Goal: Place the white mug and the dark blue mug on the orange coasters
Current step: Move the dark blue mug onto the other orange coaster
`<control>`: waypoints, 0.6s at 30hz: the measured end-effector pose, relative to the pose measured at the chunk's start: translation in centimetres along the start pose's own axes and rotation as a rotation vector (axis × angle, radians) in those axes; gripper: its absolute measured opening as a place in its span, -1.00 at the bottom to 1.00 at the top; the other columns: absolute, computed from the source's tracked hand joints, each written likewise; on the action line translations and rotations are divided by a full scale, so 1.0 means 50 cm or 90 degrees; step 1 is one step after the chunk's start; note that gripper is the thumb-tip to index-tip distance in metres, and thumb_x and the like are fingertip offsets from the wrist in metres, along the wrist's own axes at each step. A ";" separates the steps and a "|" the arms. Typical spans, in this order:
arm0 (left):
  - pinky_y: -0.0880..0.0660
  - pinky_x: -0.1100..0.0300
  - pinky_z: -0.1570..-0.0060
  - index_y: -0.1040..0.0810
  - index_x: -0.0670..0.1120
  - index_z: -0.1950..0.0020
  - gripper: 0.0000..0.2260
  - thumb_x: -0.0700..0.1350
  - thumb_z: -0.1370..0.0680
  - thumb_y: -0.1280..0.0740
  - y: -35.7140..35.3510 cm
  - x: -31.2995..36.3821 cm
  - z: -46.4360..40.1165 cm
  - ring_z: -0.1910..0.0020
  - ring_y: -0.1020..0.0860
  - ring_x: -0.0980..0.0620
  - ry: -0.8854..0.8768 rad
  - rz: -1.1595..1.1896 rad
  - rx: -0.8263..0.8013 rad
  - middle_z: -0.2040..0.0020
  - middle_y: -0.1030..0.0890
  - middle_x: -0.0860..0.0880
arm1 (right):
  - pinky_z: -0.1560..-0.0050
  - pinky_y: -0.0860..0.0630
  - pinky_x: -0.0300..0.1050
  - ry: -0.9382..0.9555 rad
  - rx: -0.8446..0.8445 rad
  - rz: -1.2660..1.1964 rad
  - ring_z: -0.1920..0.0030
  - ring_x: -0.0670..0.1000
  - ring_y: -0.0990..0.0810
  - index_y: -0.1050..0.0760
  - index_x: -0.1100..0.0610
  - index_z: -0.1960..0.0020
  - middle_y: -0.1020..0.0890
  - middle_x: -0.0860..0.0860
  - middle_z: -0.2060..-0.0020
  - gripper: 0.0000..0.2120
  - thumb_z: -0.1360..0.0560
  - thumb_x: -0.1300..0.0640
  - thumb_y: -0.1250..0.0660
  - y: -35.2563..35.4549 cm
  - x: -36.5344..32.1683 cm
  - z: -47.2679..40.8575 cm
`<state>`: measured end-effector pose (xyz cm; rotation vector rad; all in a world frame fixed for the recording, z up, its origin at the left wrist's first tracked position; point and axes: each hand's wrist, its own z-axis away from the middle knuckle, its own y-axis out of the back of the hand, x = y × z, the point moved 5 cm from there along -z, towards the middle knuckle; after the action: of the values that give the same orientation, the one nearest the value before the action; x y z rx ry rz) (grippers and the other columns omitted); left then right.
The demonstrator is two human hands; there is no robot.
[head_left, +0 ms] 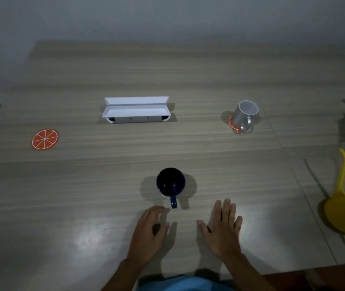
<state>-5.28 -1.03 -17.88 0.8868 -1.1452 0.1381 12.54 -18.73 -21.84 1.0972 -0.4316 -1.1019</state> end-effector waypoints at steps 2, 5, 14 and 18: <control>-0.48 0.16 -0.24 -0.56 0.07 -0.27 -0.71 -0.07 -0.57 -0.44 0.012 0.017 -0.010 -0.25 -0.51 0.20 0.065 0.109 0.019 -0.26 -0.59 0.12 | -0.61 0.32 0.29 0.002 -0.009 -0.007 -0.63 0.20 0.42 0.33 0.12 -0.66 0.37 0.17 -0.64 -0.06 -0.58 -0.41 -0.01 0.001 -0.001 -0.001; -0.51 0.17 -0.12 -0.60 0.08 -0.16 -0.83 -0.08 -0.58 -0.43 0.015 0.037 -0.030 -0.14 -0.60 0.16 0.124 0.222 -0.030 -0.13 -0.68 0.11 | -0.60 0.34 0.28 0.006 -0.024 -0.017 -0.61 0.19 0.45 0.36 0.12 -0.65 0.41 0.16 -0.62 -0.05 -0.58 -0.41 -0.01 0.002 -0.004 -0.001; -0.58 0.10 -0.06 -0.68 0.06 -0.13 -0.83 -0.03 -0.65 -0.30 -0.010 0.066 -0.047 -0.05 -0.71 0.04 0.222 0.342 -0.103 -0.06 -0.75 0.11 | -0.57 0.38 0.28 0.005 -0.081 -0.018 -0.61 0.19 0.47 0.41 0.10 -0.63 0.46 0.15 -0.60 -0.05 -0.58 -0.43 0.01 0.003 0.003 -0.004; -0.55 0.08 -0.06 -0.69 0.03 -0.08 -0.82 -0.01 -0.66 -0.28 -0.017 0.075 -0.048 -0.11 -0.69 0.09 0.249 0.369 -0.102 -0.11 -0.73 0.15 | -0.56 0.40 0.30 0.009 -0.105 -0.006 -0.59 0.20 0.51 0.47 0.11 -0.61 0.51 0.16 -0.57 -0.05 -0.58 -0.43 0.05 0.000 0.005 -0.009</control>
<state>-1.42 -1.19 -15.52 0.3422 -0.9965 0.6559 12.99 -18.74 -22.07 0.9627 -0.3180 -1.1170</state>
